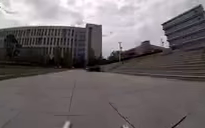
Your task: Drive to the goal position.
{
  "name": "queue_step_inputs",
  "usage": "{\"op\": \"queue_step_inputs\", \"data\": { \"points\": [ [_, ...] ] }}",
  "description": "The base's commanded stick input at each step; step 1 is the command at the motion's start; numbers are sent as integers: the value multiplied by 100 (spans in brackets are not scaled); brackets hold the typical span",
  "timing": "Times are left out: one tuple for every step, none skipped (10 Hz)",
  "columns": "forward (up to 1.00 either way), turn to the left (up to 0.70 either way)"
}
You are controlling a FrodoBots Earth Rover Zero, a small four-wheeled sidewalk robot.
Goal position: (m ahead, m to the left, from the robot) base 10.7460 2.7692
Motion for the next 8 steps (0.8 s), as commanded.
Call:
{"op": "queue_step_inputs", "data": {
  "points": [
    [70, 0],
    [70, 2],
    [70, 3],
    [70, 3],
    [70, 3],
    [70, 3],
    [70, 3],
    [70, 4]
  ]
}}
